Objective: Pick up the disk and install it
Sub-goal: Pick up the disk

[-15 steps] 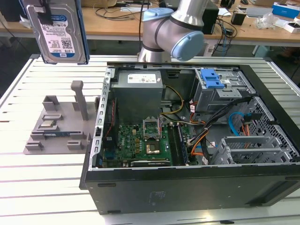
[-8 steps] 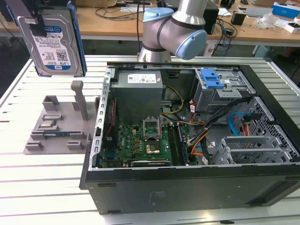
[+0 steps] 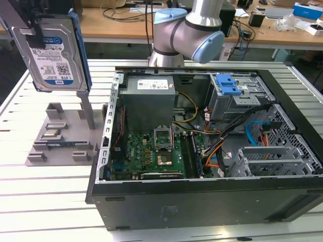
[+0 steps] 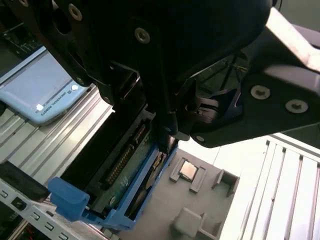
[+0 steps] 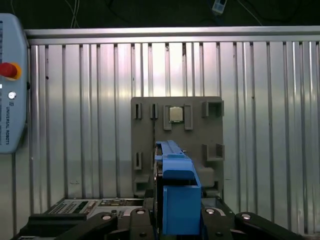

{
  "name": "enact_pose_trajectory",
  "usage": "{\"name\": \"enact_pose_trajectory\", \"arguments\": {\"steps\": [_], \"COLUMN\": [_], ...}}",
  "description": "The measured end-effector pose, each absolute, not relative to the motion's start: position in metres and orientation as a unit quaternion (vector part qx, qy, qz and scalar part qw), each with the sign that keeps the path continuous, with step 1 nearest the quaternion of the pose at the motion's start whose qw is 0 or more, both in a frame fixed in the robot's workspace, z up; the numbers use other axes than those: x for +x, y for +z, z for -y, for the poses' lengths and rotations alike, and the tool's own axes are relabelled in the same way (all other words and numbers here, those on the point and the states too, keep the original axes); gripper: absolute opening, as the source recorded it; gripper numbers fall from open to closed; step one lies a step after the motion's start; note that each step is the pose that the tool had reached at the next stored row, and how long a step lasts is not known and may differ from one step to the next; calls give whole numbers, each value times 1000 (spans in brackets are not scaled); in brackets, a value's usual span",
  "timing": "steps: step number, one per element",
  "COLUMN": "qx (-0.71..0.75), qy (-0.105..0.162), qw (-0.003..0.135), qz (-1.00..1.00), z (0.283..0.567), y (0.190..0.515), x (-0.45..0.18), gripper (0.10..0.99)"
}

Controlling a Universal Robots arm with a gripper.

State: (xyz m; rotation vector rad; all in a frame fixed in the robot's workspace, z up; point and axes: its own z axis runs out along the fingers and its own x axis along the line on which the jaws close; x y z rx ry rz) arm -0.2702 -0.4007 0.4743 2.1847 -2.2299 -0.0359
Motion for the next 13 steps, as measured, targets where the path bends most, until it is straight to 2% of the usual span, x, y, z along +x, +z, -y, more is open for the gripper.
{"name": "enact_pose_trajectory", "arguments": {"steps": [13], "qx": [700], "qy": [-11], "qw": [10], "qz": [714], "z": [409], "y": [473], "x": [-221], "gripper": [365]}}
